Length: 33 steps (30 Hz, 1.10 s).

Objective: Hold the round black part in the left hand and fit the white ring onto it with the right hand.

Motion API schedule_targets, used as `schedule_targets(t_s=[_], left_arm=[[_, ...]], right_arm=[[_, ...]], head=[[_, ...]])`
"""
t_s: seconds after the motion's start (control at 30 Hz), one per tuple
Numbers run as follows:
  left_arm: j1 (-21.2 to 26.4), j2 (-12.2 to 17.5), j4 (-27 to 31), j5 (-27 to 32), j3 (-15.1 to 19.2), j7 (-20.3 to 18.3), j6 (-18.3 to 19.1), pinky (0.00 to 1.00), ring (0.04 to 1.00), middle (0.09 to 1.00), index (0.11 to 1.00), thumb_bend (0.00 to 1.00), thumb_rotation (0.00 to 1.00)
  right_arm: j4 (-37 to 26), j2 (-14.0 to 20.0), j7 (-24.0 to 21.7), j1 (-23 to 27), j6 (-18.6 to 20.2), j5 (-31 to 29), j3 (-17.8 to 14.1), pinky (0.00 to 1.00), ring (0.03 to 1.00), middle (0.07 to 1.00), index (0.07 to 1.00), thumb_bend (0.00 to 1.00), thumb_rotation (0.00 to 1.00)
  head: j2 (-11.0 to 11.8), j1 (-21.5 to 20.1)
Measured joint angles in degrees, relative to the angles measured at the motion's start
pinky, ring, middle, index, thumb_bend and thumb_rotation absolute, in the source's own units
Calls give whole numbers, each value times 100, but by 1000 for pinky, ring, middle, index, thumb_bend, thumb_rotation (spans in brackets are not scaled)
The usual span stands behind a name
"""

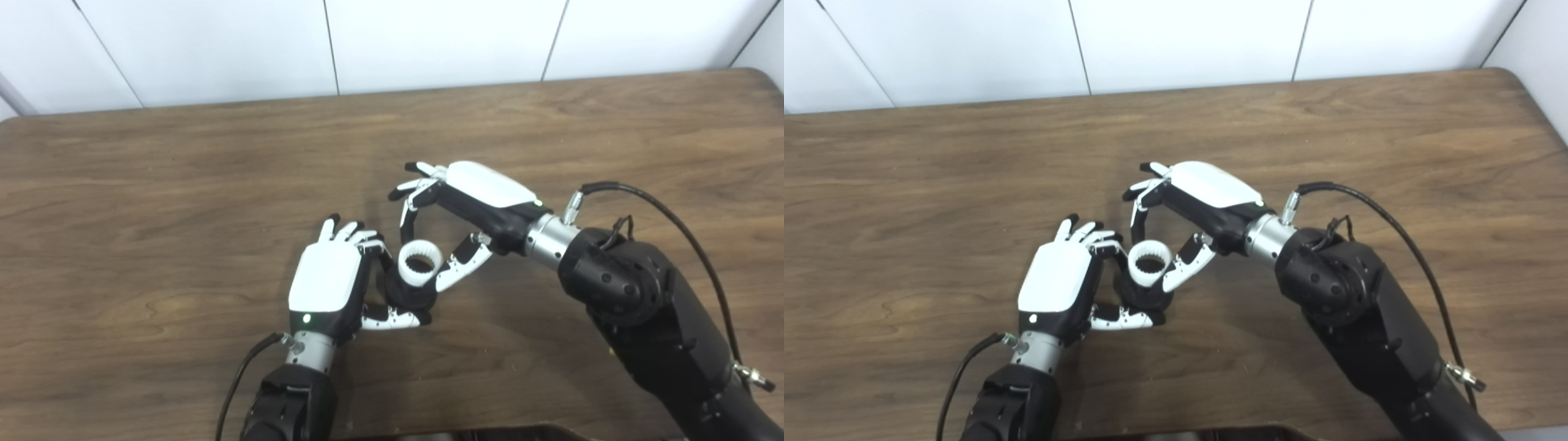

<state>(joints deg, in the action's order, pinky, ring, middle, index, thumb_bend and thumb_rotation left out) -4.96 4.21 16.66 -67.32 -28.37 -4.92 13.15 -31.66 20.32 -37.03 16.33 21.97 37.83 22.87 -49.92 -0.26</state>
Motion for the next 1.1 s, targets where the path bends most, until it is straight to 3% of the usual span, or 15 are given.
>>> schedule_targets(t_s=[1.1], left_arm=[[-1,-4,6,-14,-1,-7,-1,1000,888,778,484,524,55]], right_arm=[[202,-161,72,-167,-257,167,20,1000,997,849,483,523,134]], head=[[-35,17]])
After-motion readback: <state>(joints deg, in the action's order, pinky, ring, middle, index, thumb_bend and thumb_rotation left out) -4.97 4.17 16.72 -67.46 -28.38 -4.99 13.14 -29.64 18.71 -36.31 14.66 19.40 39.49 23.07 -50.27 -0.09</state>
